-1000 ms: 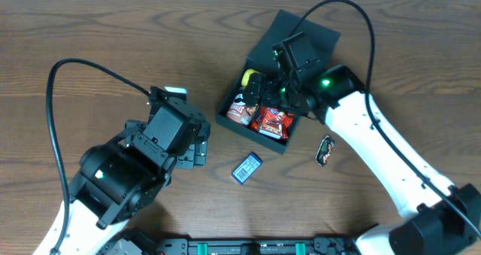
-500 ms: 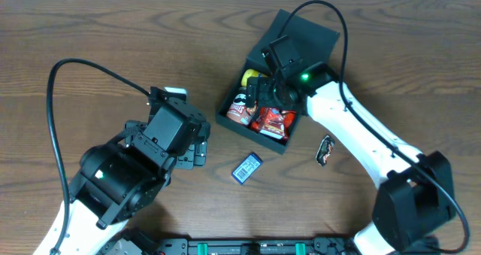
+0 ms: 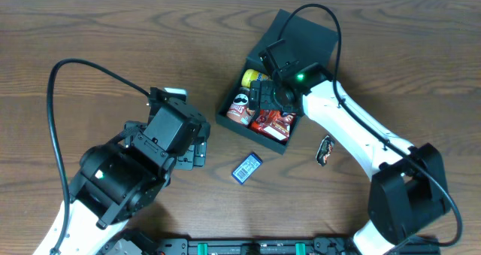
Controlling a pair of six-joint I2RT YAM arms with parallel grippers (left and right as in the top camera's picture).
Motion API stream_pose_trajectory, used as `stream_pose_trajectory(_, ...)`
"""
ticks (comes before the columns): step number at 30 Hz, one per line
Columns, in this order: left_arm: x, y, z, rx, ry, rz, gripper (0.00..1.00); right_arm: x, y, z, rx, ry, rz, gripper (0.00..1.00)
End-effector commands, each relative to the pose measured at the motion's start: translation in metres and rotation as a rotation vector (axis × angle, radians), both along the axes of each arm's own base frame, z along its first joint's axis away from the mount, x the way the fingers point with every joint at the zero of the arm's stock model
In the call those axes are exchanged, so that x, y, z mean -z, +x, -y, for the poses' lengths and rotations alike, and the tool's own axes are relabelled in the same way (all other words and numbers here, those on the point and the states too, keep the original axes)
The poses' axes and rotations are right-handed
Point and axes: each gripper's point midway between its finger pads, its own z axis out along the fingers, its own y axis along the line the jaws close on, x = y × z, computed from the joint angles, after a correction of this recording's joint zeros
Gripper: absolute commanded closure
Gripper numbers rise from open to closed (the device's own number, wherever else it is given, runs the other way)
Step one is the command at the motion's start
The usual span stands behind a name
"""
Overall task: Pack container
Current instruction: 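Release the Hello Panda box and withdraw the right gripper, then move the left gripper to the blue Eclipse tin and grasp it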
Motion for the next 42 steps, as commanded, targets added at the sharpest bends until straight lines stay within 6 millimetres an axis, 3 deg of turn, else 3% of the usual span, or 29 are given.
stream_pose_trajectory(1,0.003,-0.002,0.000,0.015,0.014,-0.013,0.05,0.010,-0.003,0.003,-0.010,-0.040,-0.009,0.01)
stream_pose_trajectory(6,0.003,-0.001,0.000,0.016,0.017,-0.010,0.05,-0.007,0.003,-0.015,-0.024,0.068,0.027,0.01)
stream_pose_trajectory(9,0.002,-0.001,-0.001,0.029,0.032,-0.005,0.05,-0.035,0.004,-0.021,-0.034,0.125,0.089,0.01)
stream_pose_trajectory(13,-0.001,-0.002,-0.003,0.048,0.036,0.004,0.05,-0.089,-0.004,-0.015,-0.057,0.175,0.202,0.01)
stream_pose_trajectory(16,-0.005,-0.009,-0.006,0.054,0.019,0.013,0.05,-0.120,-0.019,0.002,-0.036,0.161,0.263,0.01)
stream_pose_trajectory(22,-0.018,-0.040,-0.025,0.080,-0.010,0.050,0.05,-0.163,-0.059,0.068,0.074,0.000,0.360,0.01)
stream_pose_trajectory(25,-0.014,-0.052,-0.025,0.126,-0.019,0.060,0.05,-0.173,-0.078,0.086,0.090,-0.024,0.377,0.01)
stream_pose_trajectory(29,0.014,-0.059,-0.018,0.134,-0.029,0.025,0.05,-0.177,-0.100,0.105,0.117,-0.041,0.406,0.01)
stream_pose_trajectory(33,0.042,-0.059,0.000,0.168,-0.058,-0.022,0.05,-0.170,-0.120,0.120,0.132,-0.049,0.415,0.01)
stream_pose_trajectory(38,0.060,-0.050,0.021,0.208,-0.090,-0.012,0.05,-0.162,-0.138,0.141,0.171,-0.100,0.408,0.01)
stream_pose_trajectory(42,0.089,-0.045,0.054,0.333,-0.110,-0.070,0.05,-0.157,-0.148,0.155,0.249,-0.130,0.382,0.01)
